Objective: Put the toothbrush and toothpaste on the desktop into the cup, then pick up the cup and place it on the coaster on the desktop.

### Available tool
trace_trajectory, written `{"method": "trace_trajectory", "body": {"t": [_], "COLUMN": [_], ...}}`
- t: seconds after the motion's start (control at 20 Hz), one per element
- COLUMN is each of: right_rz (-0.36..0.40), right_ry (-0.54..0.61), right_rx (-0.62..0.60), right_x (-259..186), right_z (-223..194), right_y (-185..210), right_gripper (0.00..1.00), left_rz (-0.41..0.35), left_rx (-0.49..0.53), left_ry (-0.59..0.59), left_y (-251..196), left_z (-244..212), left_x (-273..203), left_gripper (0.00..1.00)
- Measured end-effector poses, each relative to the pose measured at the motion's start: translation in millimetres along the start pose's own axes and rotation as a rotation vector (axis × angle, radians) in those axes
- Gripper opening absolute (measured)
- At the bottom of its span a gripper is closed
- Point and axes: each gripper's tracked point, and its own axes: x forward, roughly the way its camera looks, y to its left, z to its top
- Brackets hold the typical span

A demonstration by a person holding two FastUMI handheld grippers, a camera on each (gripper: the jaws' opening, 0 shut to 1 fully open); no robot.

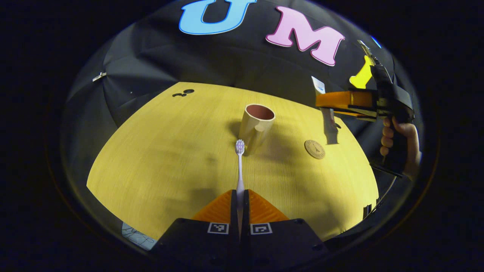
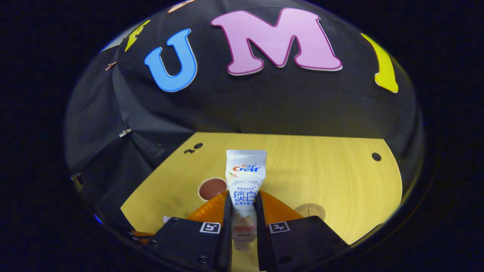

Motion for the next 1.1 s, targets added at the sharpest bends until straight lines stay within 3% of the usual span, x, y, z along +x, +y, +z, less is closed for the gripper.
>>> {"method": "trace_trajectory", "body": {"t": [0.2,0.4,0.95,1.05,1.1], "right_rz": [0.056,0.087,0.057,0.052,0.054], "right_ry": [-0.133,-0.205,-0.203,-0.197,-0.201], "right_rx": [-0.025,-0.032,-0.064,-0.088,-0.098], "right_x": [27.6,59.8,127.4,131.1,131.8], "right_z": [44.6,58.8,9.2,-0.4,-4.2], "right_y": [37.6,61.8,59.1,58.1,58.7], "right_gripper": [0.30,0.30,0.30,0.26,0.33], "left_rz": [0.015,0.013,0.003,-0.010,-0.014], "left_rx": [-0.034,-0.065,-0.086,-0.084,-0.090], "left_ry": [-0.050,-0.099,-0.154,-0.162,-0.157], "left_y": [18.1,26.5,45.4,43.1,42.4], "left_z": [10.8,18.7,27.0,30.7,27.9], "left_x": [-13.9,-20.3,3.9,6.2,8.6], "left_gripper": [0.06,0.07,0.07,0.06,0.06]}}
